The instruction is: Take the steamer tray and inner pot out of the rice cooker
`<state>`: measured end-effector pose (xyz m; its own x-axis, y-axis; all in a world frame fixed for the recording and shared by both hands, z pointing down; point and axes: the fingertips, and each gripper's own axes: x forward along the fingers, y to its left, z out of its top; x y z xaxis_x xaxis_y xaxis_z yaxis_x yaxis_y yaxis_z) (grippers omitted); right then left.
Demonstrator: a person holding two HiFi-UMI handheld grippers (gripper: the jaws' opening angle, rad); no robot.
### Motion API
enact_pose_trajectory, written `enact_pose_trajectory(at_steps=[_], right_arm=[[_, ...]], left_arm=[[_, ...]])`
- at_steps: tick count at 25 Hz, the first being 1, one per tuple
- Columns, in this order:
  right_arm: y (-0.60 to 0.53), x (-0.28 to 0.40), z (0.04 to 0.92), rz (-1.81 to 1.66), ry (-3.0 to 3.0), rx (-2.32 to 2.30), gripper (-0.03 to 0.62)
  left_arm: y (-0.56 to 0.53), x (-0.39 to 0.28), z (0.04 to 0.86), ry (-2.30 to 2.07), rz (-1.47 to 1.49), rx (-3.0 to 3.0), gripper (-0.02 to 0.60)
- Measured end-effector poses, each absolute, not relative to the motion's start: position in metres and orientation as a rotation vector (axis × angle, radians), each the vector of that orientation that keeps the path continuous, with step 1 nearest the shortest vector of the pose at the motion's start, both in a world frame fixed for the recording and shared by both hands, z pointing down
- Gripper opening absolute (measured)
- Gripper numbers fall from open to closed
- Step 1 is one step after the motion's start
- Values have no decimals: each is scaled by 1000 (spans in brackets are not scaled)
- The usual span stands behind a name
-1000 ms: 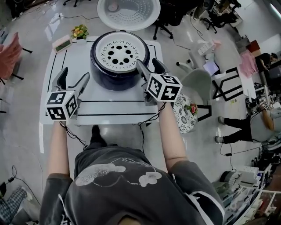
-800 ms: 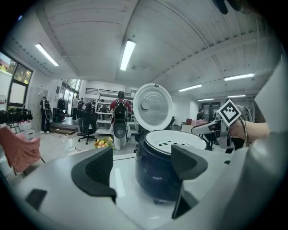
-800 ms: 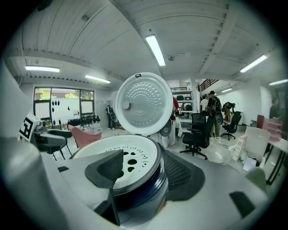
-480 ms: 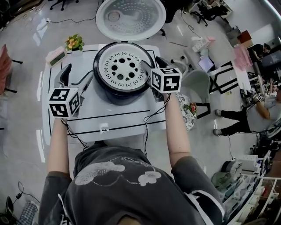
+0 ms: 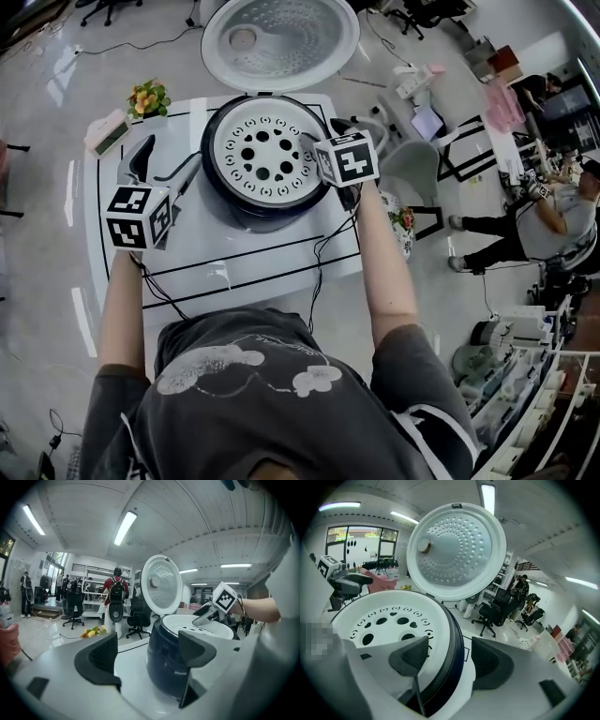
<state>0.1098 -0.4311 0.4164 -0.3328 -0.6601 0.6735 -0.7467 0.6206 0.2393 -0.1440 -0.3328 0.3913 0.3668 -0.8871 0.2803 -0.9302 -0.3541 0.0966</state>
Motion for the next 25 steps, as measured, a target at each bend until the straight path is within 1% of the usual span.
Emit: enact_pose_trajectory(at_steps=[11, 13, 16, 21, 24, 25], right_arm=[[-432, 105, 427, 198, -2021, 1090, 296], [-436, 110, 427, 191, -2017, 1106, 242], [-435, 112, 424, 169, -2016, 1095, 228], [-426, 103, 406, 175, -2062, 1077, 147], [-426, 102, 393, 126, -2097, 1094, 136], [-425, 103, 388, 112, -2111, 1114, 119]], left_arm=[[-338, -147, 404, -1565, 261, 2411, 397], [-341, -145, 406, -1577, 262, 2404, 397], [-336, -146, 405, -1605, 268, 2387, 397], [-327, -149, 396, -1647, 272, 2359, 397], [-324, -144, 391, -1665, 272, 2357, 397], [-322, -143, 390, -1670, 272, 2356, 397]])
